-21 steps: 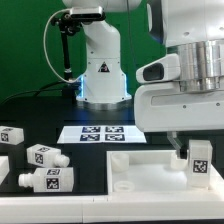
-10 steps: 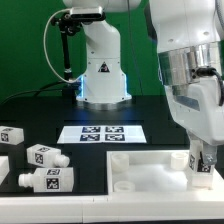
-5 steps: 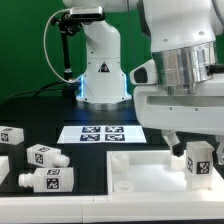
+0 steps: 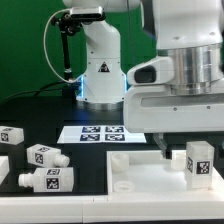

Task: Assemble one leg

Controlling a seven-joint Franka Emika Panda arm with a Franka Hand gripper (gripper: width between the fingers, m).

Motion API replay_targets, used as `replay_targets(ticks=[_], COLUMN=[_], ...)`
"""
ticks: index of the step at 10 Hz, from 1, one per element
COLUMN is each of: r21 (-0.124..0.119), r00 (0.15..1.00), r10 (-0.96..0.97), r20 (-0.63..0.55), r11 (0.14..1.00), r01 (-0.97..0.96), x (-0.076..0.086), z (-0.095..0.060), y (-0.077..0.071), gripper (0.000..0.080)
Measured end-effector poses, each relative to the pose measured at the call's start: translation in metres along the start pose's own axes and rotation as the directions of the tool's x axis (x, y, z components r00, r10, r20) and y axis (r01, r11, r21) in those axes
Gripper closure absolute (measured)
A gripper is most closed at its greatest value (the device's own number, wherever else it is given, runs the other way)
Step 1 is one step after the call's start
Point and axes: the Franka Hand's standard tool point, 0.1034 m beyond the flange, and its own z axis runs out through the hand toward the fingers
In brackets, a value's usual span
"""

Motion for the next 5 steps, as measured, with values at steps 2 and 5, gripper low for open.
replay_targets(ticks=[2,5], r21=[-0.020,-0.019], r00=[0.994,0.999], r10=[-0.106,-0.045], r20=[0.000,-0.001], r11=[0.994,0.999], r01=[0.106,0.045], x=[-0.0019,-0.0018], z=[0.0011,0.0011], y=[-0.0040,-0.0035], gripper=[0.0151,0.0388])
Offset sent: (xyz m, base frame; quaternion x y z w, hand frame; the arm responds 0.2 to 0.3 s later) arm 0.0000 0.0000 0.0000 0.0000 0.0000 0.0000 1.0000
